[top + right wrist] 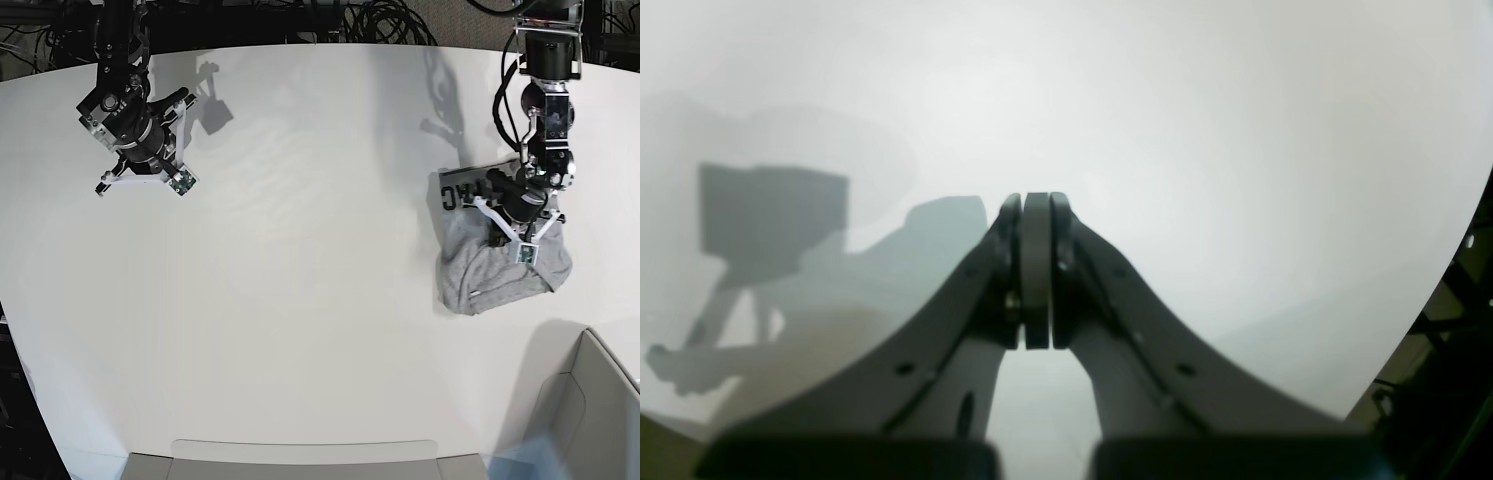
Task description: Fold the T-shirt properly
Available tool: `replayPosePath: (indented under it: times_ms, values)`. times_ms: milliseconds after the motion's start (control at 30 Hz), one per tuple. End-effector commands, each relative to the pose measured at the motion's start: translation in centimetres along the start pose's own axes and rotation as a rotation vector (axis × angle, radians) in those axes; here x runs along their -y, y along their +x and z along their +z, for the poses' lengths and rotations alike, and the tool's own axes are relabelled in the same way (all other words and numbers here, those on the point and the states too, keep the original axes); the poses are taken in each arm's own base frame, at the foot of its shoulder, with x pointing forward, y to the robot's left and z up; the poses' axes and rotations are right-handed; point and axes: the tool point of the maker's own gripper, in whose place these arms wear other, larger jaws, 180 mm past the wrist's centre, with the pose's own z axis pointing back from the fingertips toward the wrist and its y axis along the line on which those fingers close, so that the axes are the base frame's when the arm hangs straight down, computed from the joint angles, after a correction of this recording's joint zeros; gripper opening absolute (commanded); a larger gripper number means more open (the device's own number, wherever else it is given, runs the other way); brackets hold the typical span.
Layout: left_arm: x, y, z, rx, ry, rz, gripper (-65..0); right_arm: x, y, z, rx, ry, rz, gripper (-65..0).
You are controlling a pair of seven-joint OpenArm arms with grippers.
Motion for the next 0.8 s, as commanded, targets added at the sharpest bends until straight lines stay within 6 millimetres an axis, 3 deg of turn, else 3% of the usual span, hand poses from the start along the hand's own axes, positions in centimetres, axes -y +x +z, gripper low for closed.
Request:
replayPosePath:
  times_ms: [0,167,300,433,500,567,667,767]
  values:
    - [-1.4,-2.5,0.5,-0.120,0.046,-0.041,-65.0,0.0,1.1,0.3,0.035,0.002,0.021,-65.0]
    - [-2.0,5.1,3.1,0.077,0.071,-0.105,-65.0,-0.3,2.6,0.6,0.081,0.002,0.010,-65.0]
    - [-4.0,12.1,7.6,0.299,0.149,-0.075,-65.0,1.2,4.5,1.7,0.137,-0.052,0.018,-65.0]
    - [-4.3,15.4,13.3,0.470,0.210,-0.070,-65.0,2.1,5.0,2.0,0.151,-0.077,0.024,-65.0]
    - [-3.4,15.0,15.2,0.500,0.216,-0.063,-65.0,1.9,4.8,2.0,0.147,-0.072,0.024,-65.0]
    - [-2.1,12.7,16.3,0.474,0.206,-0.056,-65.0,1.0,4.2,1.9,0.132,-0.050,0.020,-65.0]
    - [0.1,7.6,16.7,0.370,0.168,-0.025,-65.0,-1.4,2.6,1.7,0.094,0.006,0.032,-65.0]
    - [0.6,2.3,17.1,0.244,0.165,0.006,-65.0,-4.0,0.3,1.7,0.042,0.070,0.046,-65.0]
